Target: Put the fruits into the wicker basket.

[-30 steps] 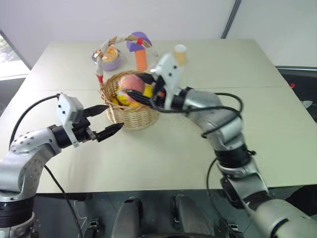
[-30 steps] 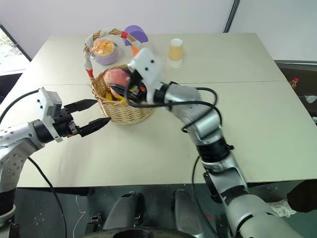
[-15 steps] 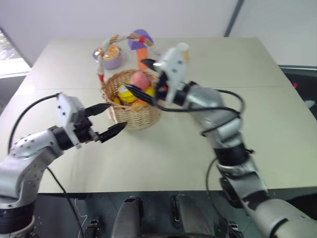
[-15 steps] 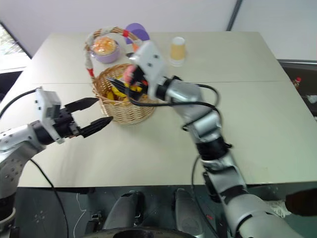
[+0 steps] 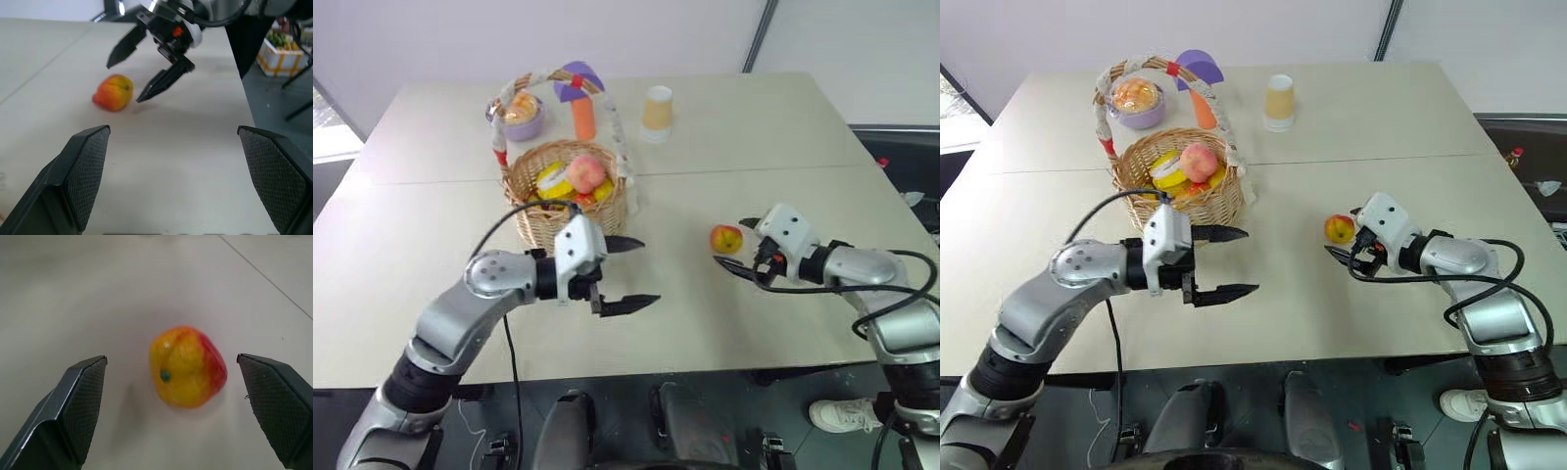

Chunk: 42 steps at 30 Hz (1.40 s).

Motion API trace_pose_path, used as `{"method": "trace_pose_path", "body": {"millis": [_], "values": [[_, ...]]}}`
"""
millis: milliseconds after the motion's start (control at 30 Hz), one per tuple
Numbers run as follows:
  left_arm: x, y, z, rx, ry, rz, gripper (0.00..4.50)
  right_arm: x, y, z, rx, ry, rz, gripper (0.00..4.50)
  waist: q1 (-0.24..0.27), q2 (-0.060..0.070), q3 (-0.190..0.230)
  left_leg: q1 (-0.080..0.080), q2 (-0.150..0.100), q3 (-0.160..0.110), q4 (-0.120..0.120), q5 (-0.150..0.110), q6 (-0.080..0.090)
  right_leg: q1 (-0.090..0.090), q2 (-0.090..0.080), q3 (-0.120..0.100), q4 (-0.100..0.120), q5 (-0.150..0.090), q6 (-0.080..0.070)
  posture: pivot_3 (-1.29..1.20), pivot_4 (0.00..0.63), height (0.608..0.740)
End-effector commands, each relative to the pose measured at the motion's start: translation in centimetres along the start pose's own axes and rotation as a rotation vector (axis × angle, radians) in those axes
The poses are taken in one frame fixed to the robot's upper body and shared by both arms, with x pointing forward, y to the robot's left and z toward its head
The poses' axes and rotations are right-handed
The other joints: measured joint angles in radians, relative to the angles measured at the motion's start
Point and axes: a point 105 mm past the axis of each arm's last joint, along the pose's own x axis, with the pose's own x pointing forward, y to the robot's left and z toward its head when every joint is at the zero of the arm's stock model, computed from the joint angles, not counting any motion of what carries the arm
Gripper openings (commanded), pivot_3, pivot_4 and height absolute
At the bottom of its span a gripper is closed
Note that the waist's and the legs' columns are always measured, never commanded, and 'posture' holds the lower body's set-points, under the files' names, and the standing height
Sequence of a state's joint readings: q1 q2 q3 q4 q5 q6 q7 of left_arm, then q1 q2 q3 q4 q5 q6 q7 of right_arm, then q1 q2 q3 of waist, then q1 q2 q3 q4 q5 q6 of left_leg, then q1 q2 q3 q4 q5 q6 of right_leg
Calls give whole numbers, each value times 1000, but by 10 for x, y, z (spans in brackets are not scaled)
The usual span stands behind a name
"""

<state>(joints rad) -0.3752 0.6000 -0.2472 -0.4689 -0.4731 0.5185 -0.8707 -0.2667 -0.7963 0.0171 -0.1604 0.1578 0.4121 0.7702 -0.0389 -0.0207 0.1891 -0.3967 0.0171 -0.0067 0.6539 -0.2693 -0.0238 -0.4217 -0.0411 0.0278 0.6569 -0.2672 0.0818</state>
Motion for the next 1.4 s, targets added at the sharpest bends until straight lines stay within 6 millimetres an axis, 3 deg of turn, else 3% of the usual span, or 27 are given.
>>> {"method": "trace_pose_path", "body": {"millis": [33, 167, 200, 267, 367, 433, 533, 600, 700, 800, 900, 1000, 1167, 1367, 1400], "values": [[4, 3, 9, 56, -34, 22, 4500, 7, -11, -2, -77, 1, -63, 4440, -1, 0, 0, 1, 0, 0, 0, 0, 0, 1, 0, 0, 0, 0, 0, 0, 150, 740], [2, 3, 7, 41, -35, 56, 4500, 11, -14, -4, -55, -22, -65, 4440, 1, 0, 0, 1, 0, 1, 0, 0, 0, 1, -2, 1, 0, 0, 0, 0, 150, 740], [1, 3, 6, 36, -32, 66, 4500, 11, -15, -5, -54, -25, -66, 4210, 1, 0, 0, 0, 0, 1, 0, 0, 0, 1, -2, 1, 0, 0, 0, 0, 150, 740], [-3, 3, 2, 27, -26, 89, 4500, 13, -20, -5, -62, -35, -85, 3628, 1, 0, 0, 1, 0, 0, 0, 0, 0, 1, -2, 1, 0, 0, 0, 0, 150, 740], [-7, 4, -4, 9, -13, 121, 4500, 14, -25, -4, -57, -53, -114, 2007, 2, 0, 0, 1, 0, 0, 0, 0, 0, 1, -2, 1, 0, 0, 0, 0, 150, 740], [-11, 5, -6, -10, -19, 149, 4500, 13, -24, -1, -76, -71, -115, 1577, 4, 0, 0, 1, 0, 0, 0, 0, 0, 2, -2, 1, 0, 0, 0, 0, 150, 740], [-27, 10, -4, -51, -43, 226, 4500, 7, -13, 18, -129, -154, -57, 1577, 2, 0, 0, 1, 0, 0, 0, 0, 0, 2, -2, 1, 0, 0, 0, 0, 150, 740], [-41, 16, -3, -75, -53, 286, 4500, 5, 0, 41, -126, -247, 19, 1577, 1, 0, 0, 2, 0, -1, 0, 0, 0, 2, -2, 1, 0, 0, 0, 0, 150, 740], [-73, 25, -4, -101, -61, 393, 4500, 8, 33, 104, -114, -471, 165, 1577, -8, 0, 0, 3, 1, -1, 0, 0, 0, 2, -2, 1, 0, 0, 0, 0, 150, 740], [-94, 27, -7, -98, -49, 460, 4500, 22, 58, 150, -97, -589, 247, 1577, -13, 1, 0, 6, 7, 0, 0, 0, 0, 3, 1, 3, 2, 0, 0, 0, 150, 740], [-109, 31, -6, -93, -52, 527, 4500, 50, 73, 196, -79, -658, 224, 1577, -5, 0, 0, 6, 10, 0, 1, 0, 0, 3, 5, 3, 4, 0, -1, 0, 150, 740], [-114, 31, -4, -86, -59, 556, 4500, 70, 86, 218, -79, -648, 224, 1577, 8, 0, 0, 5, 11, -1, 1, 0, -1, 2, 6, 2, 4, -1, -3, 0, 150, 740], [-117, 30, -1, -77, -78, 598, 4500, 98, 86, 221, -103, -579, 168, 1577, 22, -1, 0, 5, 8, 1, 0, 0, -1, 2, -1, 1, 4, -1, -4, 0, 150, 740], [-117, 30, 1, -91, -103, 624, 4500, 96, 77, 227, -90, -626, 119, 4478, 20, -1, 0, 4, 6, 1, 0, 0, -1, 1, -3, 1, 4, -1, -3, 0, 150, 740], [-117, 30, 1, -92, -103, 623, 4500, 92, 76, 230, -106, -648, 108, 4478, 19, -1, 0, 4, 6, 1, 0, 0, -1, 1, -3, 1, 4, -1, -3, 0, 150, 740]]}}
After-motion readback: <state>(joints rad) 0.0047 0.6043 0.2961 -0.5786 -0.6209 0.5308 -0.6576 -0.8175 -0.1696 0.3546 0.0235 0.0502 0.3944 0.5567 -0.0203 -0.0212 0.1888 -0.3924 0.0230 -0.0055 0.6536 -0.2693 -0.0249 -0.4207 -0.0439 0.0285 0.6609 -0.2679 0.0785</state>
